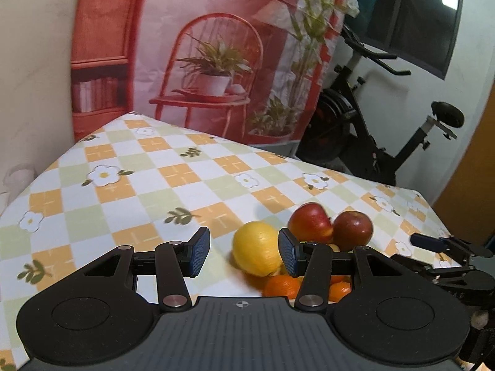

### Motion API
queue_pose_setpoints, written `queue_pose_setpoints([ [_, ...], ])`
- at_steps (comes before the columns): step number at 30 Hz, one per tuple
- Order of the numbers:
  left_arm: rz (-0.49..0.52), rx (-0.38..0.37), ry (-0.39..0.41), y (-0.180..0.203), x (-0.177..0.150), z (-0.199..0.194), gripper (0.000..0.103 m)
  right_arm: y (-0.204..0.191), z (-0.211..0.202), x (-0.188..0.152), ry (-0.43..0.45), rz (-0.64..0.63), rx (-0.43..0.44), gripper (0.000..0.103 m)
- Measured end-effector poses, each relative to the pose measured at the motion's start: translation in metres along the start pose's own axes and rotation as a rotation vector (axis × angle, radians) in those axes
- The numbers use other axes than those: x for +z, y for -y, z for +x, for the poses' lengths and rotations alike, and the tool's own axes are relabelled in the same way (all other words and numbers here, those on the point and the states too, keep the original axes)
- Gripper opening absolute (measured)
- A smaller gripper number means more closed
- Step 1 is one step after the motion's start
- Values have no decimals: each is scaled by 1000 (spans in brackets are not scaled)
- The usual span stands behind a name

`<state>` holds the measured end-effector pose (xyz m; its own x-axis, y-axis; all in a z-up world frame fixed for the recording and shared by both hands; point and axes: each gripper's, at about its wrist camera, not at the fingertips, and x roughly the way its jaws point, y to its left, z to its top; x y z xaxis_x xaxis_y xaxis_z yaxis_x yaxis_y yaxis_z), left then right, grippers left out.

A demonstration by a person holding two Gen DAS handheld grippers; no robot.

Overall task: Organize fruits
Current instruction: 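Move open left gripper toward the dark red apple, then close left gripper on the red apple and lift it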

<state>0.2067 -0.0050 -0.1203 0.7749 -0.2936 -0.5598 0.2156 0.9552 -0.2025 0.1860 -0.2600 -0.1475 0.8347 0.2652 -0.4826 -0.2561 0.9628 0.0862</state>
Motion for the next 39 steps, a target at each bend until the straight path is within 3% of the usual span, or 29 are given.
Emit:
queue_pose_setpoints([
  [9, 73, -21, 13, 30, 38, 22, 51, 16, 22, 16, -21, 34, 30, 77],
  [14, 126, -90, -56, 48, 48, 56, 50, 22, 43, 20, -64, 36, 54, 81],
  [17, 155, -161, -96, 59, 49, 77, 42, 27, 55, 21, -76, 62, 73, 78],
  [23, 100, -277, -213, 70, 51, 123, 41, 31, 76, 22, -118, 70, 116, 69],
  [31, 109, -356, -299, 84, 50, 158, 41, 38, 92, 19, -156, 114, 182, 64],
  [39, 117, -376, -345, 86, 44, 170, 36, 43, 96, 17, -162, 148, 206, 64],
])
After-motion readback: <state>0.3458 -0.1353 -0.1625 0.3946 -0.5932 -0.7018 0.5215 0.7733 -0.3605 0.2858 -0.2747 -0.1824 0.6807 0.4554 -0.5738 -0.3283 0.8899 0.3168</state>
